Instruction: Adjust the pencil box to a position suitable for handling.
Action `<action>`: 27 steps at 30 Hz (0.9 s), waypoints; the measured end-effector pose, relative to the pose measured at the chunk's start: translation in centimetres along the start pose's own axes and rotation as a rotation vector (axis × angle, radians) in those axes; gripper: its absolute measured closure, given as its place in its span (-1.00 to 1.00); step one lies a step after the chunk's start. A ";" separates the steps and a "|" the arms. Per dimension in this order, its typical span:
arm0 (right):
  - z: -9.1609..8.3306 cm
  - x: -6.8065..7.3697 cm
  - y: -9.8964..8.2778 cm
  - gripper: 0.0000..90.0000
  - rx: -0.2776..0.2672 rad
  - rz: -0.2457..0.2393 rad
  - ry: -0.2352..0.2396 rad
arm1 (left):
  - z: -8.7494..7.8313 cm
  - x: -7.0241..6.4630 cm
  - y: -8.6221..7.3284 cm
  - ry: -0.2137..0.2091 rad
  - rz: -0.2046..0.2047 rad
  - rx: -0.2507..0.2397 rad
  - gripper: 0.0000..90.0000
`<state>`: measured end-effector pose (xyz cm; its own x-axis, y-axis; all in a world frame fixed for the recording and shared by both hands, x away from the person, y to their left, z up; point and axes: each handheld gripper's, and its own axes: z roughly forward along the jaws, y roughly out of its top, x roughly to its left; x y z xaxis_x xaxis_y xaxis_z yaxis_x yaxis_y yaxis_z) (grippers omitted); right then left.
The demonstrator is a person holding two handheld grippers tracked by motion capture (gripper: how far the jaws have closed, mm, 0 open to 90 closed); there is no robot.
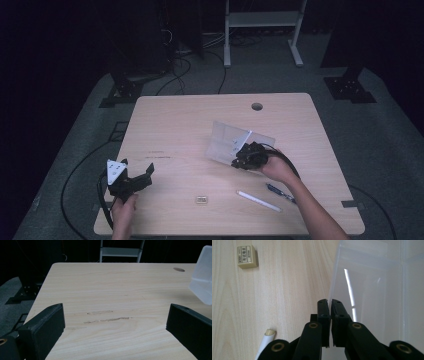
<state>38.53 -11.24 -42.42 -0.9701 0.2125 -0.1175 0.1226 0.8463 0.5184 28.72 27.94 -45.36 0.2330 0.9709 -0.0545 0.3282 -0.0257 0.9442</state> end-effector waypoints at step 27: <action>4.1 0.7 -0.5 0.91 0.046 0.018 0.087 | 0.0 0.0 0.0 -0.002 -0.002 -0.001 -0.98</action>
<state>38.67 -9.46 -46.24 -0.9819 0.1865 -0.0332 0.1479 0.8645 0.4804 28.72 27.93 -45.36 0.2344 0.9704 -0.0577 0.3275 -0.0230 0.9446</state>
